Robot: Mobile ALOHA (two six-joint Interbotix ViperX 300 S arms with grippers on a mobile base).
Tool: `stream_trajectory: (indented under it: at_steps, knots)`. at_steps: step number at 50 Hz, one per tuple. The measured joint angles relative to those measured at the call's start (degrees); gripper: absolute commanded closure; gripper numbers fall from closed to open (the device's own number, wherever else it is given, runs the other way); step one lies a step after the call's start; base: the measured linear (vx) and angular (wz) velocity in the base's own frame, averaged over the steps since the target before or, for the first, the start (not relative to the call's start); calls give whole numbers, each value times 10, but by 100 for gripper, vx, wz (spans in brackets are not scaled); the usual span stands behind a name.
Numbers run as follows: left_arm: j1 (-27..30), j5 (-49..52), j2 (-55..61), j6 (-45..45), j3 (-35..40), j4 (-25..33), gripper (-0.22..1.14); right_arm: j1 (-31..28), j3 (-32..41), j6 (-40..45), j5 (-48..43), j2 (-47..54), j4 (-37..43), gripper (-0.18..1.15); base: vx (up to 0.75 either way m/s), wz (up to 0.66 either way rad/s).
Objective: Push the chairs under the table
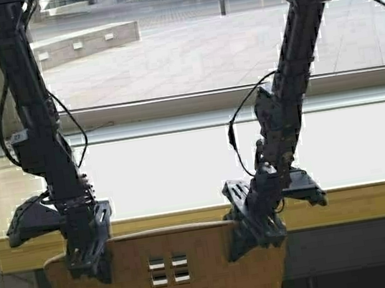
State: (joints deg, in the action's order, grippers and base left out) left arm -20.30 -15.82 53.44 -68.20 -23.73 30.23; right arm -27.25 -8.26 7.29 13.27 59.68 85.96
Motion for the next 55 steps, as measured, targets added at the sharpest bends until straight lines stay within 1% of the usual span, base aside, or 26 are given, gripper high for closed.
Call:
stream_trajectory:
  at_steps: [32,39,43,45,47,50,55]
  knots:
    - [0,-1,8,0,11,1,86,4,10,1,-16,6,-31,92,15,2]
    - [1,4,8,0,11,1,83,3,10,1,-16,7,-33,92,10,1]
    - [1,12,8,0,11,0,74,4,10,1,-16,7,-34,89,7,0]
    - [1,13,8,0,11,0,67,4,10,1,-16,7,-38,86,5,0]
    - [2,14,8,1,11,1,57,3,10,1,-16,9,-41,80,3,0]
    - [1,15,8,4,11,0,40,4,11,1,-13,9,-46,62,2,0]
    - [3,15,9,33,11,-5,12,5,12,0,-3,9,-48,30,0,0]
